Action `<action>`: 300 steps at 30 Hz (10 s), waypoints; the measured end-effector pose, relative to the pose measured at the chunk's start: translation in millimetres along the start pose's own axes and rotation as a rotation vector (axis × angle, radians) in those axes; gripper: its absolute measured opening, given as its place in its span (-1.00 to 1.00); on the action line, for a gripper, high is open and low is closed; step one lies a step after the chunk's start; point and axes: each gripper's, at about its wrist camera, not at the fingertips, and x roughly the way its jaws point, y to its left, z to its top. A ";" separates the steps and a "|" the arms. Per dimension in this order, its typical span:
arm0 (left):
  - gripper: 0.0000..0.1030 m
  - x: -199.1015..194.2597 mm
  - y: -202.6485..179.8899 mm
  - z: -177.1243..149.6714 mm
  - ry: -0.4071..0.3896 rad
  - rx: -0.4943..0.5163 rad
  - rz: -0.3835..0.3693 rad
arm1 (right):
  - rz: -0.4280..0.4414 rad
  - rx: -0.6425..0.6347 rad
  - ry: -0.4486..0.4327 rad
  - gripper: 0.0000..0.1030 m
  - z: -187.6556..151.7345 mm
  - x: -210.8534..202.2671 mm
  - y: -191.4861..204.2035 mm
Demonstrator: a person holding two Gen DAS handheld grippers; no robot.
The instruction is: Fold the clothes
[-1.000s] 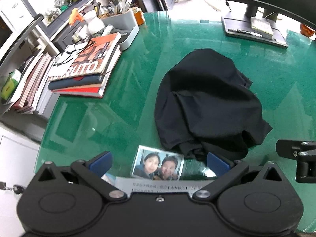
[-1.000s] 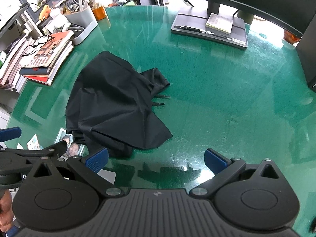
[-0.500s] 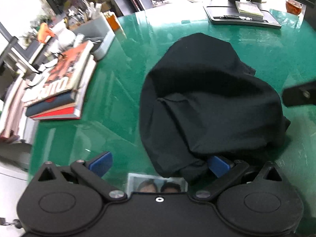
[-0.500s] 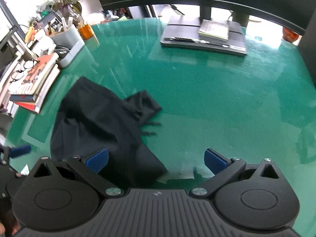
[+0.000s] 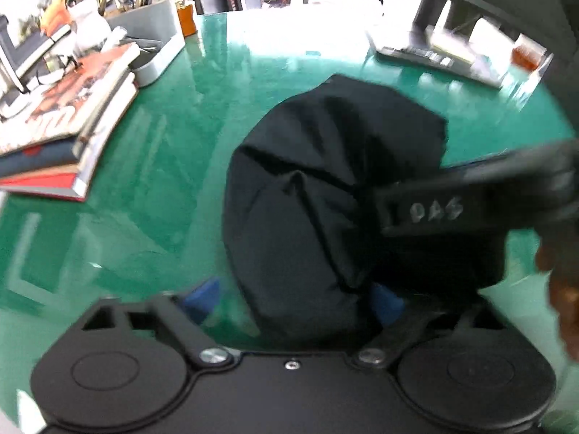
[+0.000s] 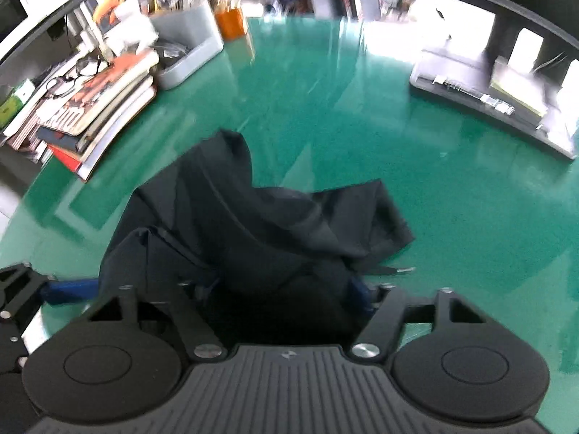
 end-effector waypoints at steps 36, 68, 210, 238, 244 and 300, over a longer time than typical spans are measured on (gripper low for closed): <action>-0.49 -77.7 -192.1 -23.2 -0.209 0.389 -0.208 | -0.115 0.394 -0.399 -0.78 -128.9 -210.0 -144.4; 0.44 -40.2 -277.0 -42.6 -0.230 0.546 -0.042 | -0.186 0.635 -0.282 0.58 -176.1 -194.5 -264.1; 0.92 -51.6 -280.1 -59.2 -0.426 0.987 -0.105 | 0.200 0.129 -0.342 -0.89 -107.1 -210.9 -214.1; -0.83 -21.6 -187.3 27.0 -0.284 0.246 -0.003 | -0.007 0.017 -0.095 0.66 -127.1 -91.7 -166.1; -0.82 -28.7 -192.3 18.4 -0.305 0.248 -0.019 | -0.008 0.057 -0.122 -0.82 -119.2 -95.3 -171.0; -0.85 -111.2 -162.7 46.5 -0.524 0.068 -0.227 | -0.037 -0.038 -0.352 0.44 -125.7 -149.7 -201.7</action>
